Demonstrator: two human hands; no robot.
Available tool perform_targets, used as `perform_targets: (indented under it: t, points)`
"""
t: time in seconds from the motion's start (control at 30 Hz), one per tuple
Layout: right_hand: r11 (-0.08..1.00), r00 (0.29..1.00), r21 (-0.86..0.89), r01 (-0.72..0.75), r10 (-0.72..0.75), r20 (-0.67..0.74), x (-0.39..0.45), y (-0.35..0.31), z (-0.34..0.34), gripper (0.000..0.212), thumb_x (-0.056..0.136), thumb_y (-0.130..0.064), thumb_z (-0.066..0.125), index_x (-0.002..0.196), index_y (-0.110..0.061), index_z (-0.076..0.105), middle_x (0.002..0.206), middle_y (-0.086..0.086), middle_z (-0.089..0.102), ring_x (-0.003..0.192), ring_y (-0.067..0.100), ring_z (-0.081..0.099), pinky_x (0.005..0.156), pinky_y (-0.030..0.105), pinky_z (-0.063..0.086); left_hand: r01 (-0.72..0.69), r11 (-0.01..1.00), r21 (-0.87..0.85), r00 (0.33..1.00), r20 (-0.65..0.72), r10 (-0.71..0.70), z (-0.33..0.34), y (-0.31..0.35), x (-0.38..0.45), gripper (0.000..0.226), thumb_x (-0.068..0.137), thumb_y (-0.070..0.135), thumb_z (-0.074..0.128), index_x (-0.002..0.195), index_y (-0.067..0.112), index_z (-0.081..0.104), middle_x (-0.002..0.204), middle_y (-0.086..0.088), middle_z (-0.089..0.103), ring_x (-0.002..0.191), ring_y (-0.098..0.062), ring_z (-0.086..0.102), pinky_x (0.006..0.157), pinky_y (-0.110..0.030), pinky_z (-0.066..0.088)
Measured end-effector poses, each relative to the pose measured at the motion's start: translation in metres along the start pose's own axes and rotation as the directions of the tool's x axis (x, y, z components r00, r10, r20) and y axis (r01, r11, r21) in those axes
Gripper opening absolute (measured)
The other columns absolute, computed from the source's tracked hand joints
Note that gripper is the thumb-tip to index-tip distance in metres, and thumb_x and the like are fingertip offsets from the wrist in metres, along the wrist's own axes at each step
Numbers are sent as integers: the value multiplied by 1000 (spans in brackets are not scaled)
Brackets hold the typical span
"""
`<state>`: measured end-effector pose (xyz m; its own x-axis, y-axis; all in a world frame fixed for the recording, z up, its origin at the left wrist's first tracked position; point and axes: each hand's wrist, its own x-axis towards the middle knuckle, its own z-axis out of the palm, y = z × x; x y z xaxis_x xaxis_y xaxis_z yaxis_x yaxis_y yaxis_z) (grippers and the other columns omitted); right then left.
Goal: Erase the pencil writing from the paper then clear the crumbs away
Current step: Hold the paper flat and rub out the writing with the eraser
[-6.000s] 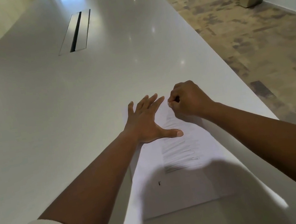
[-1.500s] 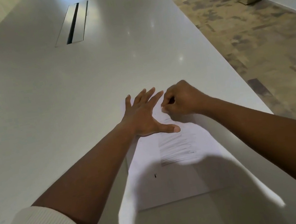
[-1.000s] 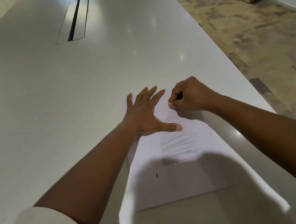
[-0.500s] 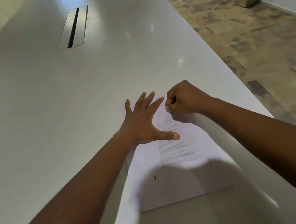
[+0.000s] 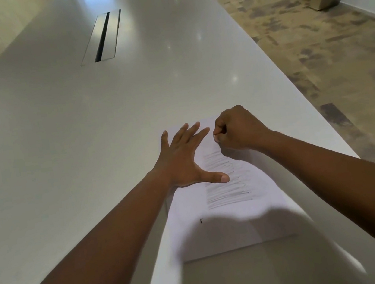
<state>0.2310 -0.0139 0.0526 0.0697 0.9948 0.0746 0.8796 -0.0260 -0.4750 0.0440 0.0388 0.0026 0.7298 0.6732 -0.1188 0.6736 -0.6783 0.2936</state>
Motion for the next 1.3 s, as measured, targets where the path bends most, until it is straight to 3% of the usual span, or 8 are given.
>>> perform_targets:
  t: [0.1, 0.23, 0.5, 0.83, 0.93, 1.07, 1.2, 1.3]
  points:
    - [992, 995, 74, 101, -101, 0, -19, -9, 8, 9, 80, -7, 67, 77, -6, 75, 79, 5, 70, 77, 20, 63, 73, 30, 50, 4, 1000, 0, 1000, -1, -4, 1, -1, 2, 141, 44, 112, 40, 162, 44, 3, 172, 16, -5, 156, -7, -16, 122, -61, -14]
    - [961, 955, 147, 232, -254, 151, -41, -23, 18, 9, 77, -9, 69, 70, -7, 74, 67, 0, 68, 65, 14, 61, 64, 24, 47, 4, 998, 59, 1000, 23, -5, 0, -1, 4, 138, 45, 102, 44, 162, 43, 1, 172, 14, -6, 157, -9, -15, 122, -60, -12]
    - [991, 995, 91, 101, -100, -7, -9, -10, 9, 8, 82, -8, 68, 79, -5, 75, 78, 7, 70, 73, 19, 62, 69, 29, 49, 6, 1000, 10, 1000, 23, -7, -2, 3, 0, 140, 46, 110, 45, 162, 45, -1, 172, 14, -6, 157, -8, -17, 121, -61, -15]
    - [956, 948, 167, 241, -269, 172, -28, -24, 16, 10, 77, -5, 70, 71, -9, 75, 64, -12, 62, 61, 3, 55, 60, 15, 42, 13, 999, 31, 999, 34, -14, -1, 3, 2, 143, 40, 104, 46, 161, 45, 0, 172, 15, -7, 157, -9, -17, 122, -62, -13]
    - [969, 979, 160, 187, -198, 55, -16, -15, 14, 8, 78, -5, 69, 72, -6, 74, 71, 1, 68, 65, 14, 61, 64, 26, 46, 7, 1000, -10, 1000, 25, -7, -2, 2, 0, 139, 44, 108, 47, 161, 47, 2, 172, 14, -5, 156, -8, -17, 121, -61, -15]
    - [992, 991, 71, 108, -102, -87, -2, 0, 10, 10, 83, -10, 69, 79, -3, 75, 78, 9, 67, 71, 23, 61, 64, 23, 38, 4, 1000, 0, 1000, 27, -4, -3, 3, 0, 140, 46, 108, 47, 161, 46, -1, 172, 14, -6, 156, -8, -18, 121, -61, -17]
    - [973, 982, 135, 186, -188, 7, -9, -6, 11, 7, 79, -5, 70, 73, -5, 75, 73, 5, 68, 69, 18, 63, 64, 27, 46, 6, 1000, -6, 1000, 28, -6, -2, 2, 1, 140, 45, 109, 45, 161, 47, 0, 172, 15, -7, 156, -8, -18, 121, -61, -17]
    - [948, 956, 222, 230, -262, 130, -22, -16, 17, 11, 74, -4, 73, 67, -12, 73, 61, -14, 62, 63, 1, 59, 59, 11, 43, 17, 999, 31, 999, 37, -18, -1, 1, 2, 142, 41, 109, 45, 160, 47, -1, 172, 15, -8, 156, -8, -19, 121, -62, -14]
